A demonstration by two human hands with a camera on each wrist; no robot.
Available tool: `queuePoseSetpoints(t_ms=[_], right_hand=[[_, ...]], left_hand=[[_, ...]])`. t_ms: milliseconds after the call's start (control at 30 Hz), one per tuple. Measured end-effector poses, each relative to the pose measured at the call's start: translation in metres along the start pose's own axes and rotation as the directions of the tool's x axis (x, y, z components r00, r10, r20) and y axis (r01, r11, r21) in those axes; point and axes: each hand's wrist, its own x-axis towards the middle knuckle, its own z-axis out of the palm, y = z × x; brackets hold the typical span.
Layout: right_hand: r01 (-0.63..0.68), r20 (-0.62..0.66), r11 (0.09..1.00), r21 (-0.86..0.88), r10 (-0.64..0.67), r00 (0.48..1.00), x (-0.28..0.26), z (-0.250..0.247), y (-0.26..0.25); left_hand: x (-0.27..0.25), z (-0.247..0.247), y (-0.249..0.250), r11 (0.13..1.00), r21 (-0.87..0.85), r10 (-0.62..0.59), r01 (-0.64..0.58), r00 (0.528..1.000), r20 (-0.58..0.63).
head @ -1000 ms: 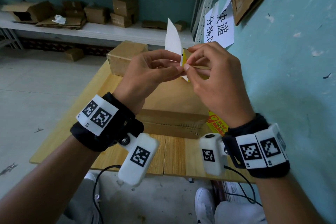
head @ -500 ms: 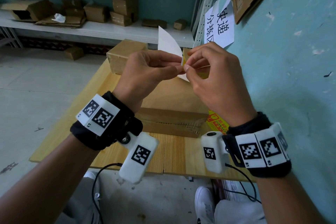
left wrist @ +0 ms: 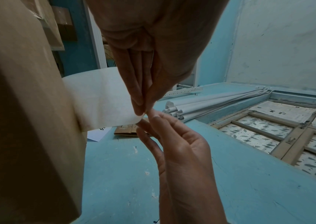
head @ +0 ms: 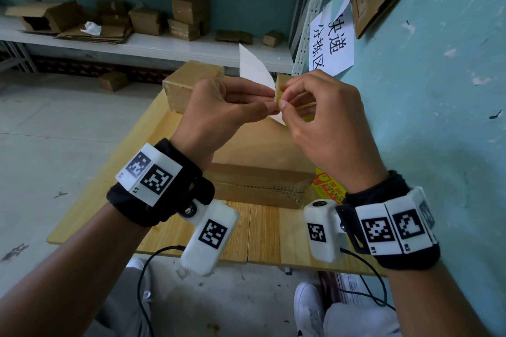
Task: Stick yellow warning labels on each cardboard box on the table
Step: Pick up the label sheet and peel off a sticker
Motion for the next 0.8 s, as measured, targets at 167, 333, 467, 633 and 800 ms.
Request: queuePoseSetpoints(t_ms=[167,333,467,633,800], right_hand=[[-0.005,0.013,1.000,0.009,0.005,1.000,0.0007,-0.0006,-0.0003],[-0.002,0.018,1.000,0.019,0.001,1.000,0.0005,-0.0023,-0.0003],[-0.001,0.020,1.000,0.027,0.000,1.000,0.0004,-0.0020,-0.0011],[0.003,0.026,1.000,0.023,-0.004,1.000,0.0005,-0.0020,-0.0007],[0.006,0.026,1.000,0.027,-0.007,1.000,0.0011,-0.0013,0.0008]], left_hand=[[0.0005,-0.0009,0.0009,1.000,-0.015,0.000,0.000,1.000,-0.006],[0.0002,-0.0016,0.0009,1.000,-0.010,0.003,-0.003,1.000,0.000],[-0.0003,-0.0017,0.0022,1.000,-0.005,0.009,-0.009,1.000,-0.003],[-0.0006,-0.0018,0.0019,1.000,-0.017,0.004,-0.004,1.000,-0.004],[0.0000,-0.0013,0.0017,1.000,-0.012,0.015,-0.015,1.000,-0.009]])
